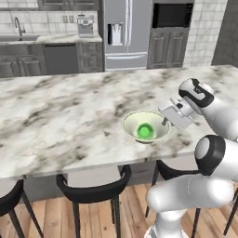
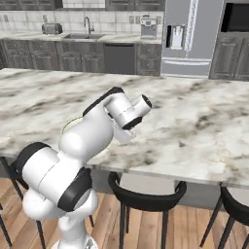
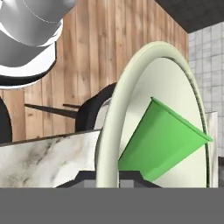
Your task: Place the cup inside the bowl on the dining table and move the bowl to any counter.
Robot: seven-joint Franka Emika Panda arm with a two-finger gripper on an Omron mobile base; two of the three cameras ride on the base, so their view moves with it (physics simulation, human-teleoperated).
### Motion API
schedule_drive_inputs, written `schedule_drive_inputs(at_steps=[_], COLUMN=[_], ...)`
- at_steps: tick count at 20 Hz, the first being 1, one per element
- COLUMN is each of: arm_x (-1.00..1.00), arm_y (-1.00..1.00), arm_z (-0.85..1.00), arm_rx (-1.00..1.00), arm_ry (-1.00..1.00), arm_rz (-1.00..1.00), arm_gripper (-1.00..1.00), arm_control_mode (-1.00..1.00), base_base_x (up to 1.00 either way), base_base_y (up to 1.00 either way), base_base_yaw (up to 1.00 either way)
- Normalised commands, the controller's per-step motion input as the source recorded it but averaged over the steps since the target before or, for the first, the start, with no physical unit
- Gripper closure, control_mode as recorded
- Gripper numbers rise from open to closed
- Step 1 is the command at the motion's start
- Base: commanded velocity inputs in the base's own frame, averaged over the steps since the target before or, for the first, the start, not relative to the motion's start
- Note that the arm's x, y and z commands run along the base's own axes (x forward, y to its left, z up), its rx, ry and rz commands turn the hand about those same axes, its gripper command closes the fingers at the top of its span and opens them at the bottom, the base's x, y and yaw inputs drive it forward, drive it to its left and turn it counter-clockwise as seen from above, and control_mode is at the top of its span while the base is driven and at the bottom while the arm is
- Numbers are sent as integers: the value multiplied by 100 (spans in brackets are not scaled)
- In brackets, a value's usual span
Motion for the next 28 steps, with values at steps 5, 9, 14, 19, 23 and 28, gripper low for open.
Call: schedule_drive_inputs(at_steps=[5,9,14,19,23,28], arm_x=[0,0,0,0,0,0], arm_y=[0,0,0,0,0,0], arm_z=[0,0,0,0,0,0], arm_rx=[0,0,0,0,0,0], arm_ry=[0,0,0,0,0,0], arm_rz=[0,0,0,0,0,0], arm_gripper=[100,100,100,100,100,100], arm_control_mode=[100,100,100,100,100,100], base_base_x=[-4,-5,-25,-44,-38,-27], base_base_y=[100,100,98,97,100,100], base_base_yaw=[-2,-2,-3,-2,-2,-2])
